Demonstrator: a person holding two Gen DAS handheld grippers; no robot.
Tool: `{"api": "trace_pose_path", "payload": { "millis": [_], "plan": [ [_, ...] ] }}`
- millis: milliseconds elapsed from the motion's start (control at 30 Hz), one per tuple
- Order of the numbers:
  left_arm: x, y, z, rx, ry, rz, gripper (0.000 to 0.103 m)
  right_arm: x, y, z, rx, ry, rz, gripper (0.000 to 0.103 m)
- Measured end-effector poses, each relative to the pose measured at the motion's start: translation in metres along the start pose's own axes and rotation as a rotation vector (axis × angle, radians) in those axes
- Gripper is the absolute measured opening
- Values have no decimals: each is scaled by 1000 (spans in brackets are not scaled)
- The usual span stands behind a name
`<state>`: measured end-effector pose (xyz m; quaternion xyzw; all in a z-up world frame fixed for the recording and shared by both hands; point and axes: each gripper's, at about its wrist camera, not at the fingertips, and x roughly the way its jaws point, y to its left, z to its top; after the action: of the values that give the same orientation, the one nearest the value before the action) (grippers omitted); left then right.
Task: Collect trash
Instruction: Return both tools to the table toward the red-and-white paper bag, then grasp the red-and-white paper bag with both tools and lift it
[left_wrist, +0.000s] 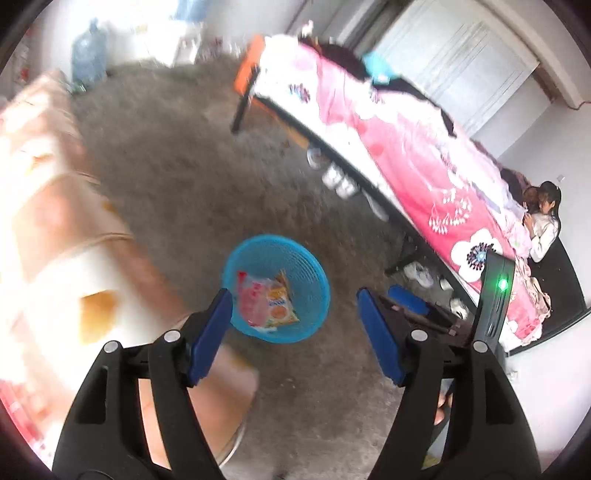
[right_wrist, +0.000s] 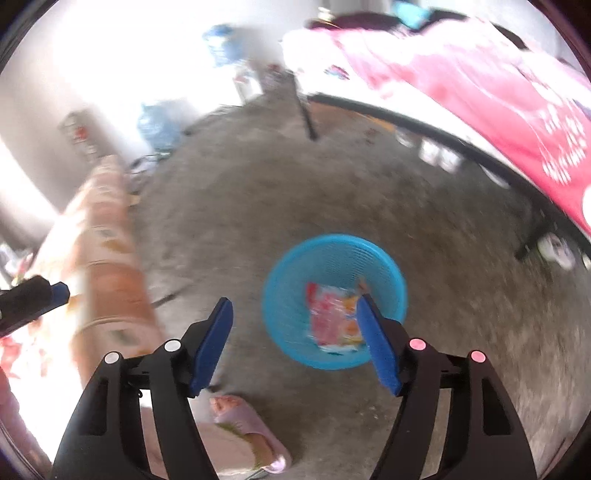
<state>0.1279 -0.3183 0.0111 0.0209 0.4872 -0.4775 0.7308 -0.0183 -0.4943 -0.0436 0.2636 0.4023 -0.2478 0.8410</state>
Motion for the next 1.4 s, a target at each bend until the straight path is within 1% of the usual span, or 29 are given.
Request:
{"api": "trace_pose_path", "payload": {
  "millis": [33,133,233,267,333,367,500,600,633,667,700,733,767,833,867,933,967,1033,1133,1300,1367,1400],
  "plan": [
    [-25,3,-7,12,-44,12,67,-9,14,1,-24,-4,33,68],
    [-81,13,-27,28,-146,50,68,-28,50,3,-86,-9,110,68],
    [-137,27,-54,21,-247,90,69,-44,94,0,-152,-5,219,68],
    [-151,31,-61,16,-268,99,69,-49,105,-1,-167,-1,246,68],
    [-184,43,-82,1,-335,141,69,-57,136,-5,-214,14,317,68],
    [-196,47,-91,-4,-360,155,69,-59,146,-6,-232,17,334,68],
    [-251,77,-134,-91,-480,235,69,-70,201,-14,-324,25,426,68],
    [-276,102,-164,-154,-540,282,69,-72,244,-15,-369,28,488,68],
    [-281,113,-176,-181,-549,293,69,-73,255,-14,-384,30,507,68],
    [-284,121,-184,-205,-545,308,68,-74,275,-14,-410,25,536,68],
    [-287,131,-194,-227,-537,317,62,-76,288,-16,-427,20,550,67],
    [-287,141,-202,-254,-524,315,54,-77,306,-18,-455,16,565,62],
    [-287,149,-210,-283,-514,312,51,-78,319,-20,-475,16,576,60],
    [-286,163,-223,-332,-508,293,39,-75,351,-21,-520,26,614,52],
    [-286,167,-227,-345,-509,285,35,-71,369,-24,-545,41,636,49],
    [-287,170,-234,-352,-523,277,26,-64,392,-32,-592,60,651,41],
    [-289,170,-236,-347,-536,272,25,-60,402,-36,-613,63,649,40],
    [-293,171,-238,-333,-562,267,22,-47,419,-48,-676,91,627,32],
    [-294,173,-236,-322,-584,261,18,-33,419,-62,-722,166,615,25],
    [-294,176,-227,-304,-603,244,17,-33,400,-84,-785,218,597,24],
    [-292,175,-224,-298,-599,237,17,-31,394,-92,-787,244,603,24],
    [-289,175,-222,-300,-590,238,17,-28,389,-98,-782,272,606,24]
  ]
}}
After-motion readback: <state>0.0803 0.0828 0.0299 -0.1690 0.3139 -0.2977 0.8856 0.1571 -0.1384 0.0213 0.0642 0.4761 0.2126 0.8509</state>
